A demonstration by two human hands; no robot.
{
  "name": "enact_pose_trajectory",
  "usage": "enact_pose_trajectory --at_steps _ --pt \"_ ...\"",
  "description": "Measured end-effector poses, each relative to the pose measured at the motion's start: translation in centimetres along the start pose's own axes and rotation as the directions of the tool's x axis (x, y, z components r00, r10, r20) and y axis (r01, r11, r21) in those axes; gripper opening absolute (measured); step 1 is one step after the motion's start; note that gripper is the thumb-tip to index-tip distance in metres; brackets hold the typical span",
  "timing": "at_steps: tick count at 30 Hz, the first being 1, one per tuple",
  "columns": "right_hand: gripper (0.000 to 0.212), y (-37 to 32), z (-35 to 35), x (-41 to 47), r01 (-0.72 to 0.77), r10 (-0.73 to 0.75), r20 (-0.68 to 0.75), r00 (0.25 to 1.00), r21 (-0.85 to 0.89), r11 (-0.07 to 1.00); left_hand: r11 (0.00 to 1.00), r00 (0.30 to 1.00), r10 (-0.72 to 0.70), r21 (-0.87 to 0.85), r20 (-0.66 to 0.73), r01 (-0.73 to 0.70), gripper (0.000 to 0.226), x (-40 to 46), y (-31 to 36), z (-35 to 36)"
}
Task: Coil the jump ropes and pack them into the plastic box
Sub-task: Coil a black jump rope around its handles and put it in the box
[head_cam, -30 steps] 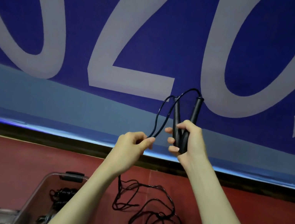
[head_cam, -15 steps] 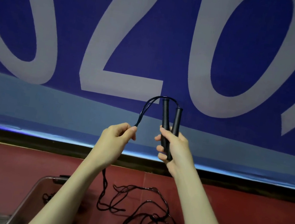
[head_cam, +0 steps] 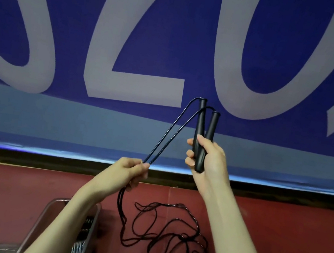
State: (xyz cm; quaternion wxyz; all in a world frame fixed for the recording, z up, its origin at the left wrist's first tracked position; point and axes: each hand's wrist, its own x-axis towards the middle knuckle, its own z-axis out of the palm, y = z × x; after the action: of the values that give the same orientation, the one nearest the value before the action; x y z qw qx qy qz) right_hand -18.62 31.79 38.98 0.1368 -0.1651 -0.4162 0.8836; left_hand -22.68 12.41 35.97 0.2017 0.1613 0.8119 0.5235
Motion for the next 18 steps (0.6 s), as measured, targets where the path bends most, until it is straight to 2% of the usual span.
enact_pose_trajectory --at_steps 3,6,11,15,18 --pt "0.001 0.2 0.2 0.0 -0.001 0.002 -0.056 0.998 0.021 1.0 0.999 0.996 -0.037 -0.01 0.076 0.038 0.031 -0.5 -1.0 -0.3" --pt "0.003 1.0 0.2 -0.3 -0.016 0.019 -0.088 0.996 0.027 1.0 0.999 0.999 0.007 -0.037 0.043 -0.006 0.031 -1.1 -0.6 -0.8" --pt "0.019 1.5 0.8 -1.0 -0.104 0.095 -0.061 0.994 -0.173 0.979 0.986 0.987 0.148 -0.068 -0.067 -0.152 0.034 -1.8 1.6 -1.2" --pt "0.025 2.0 1.6 -1.3 -0.188 0.18 -0.054 0.982 -0.244 0.951 0.986 0.985 0.168 0.018 -0.036 -0.167 0.036 -2.3 2.2 -1.1" --pt "0.024 2.5 1.9 -1.4 -0.247 0.249 -0.019 0.968 -0.223 0.943 0.987 0.988 0.157 0.028 -0.002 -0.157 0.037 -2.8 2.3 -1.0"
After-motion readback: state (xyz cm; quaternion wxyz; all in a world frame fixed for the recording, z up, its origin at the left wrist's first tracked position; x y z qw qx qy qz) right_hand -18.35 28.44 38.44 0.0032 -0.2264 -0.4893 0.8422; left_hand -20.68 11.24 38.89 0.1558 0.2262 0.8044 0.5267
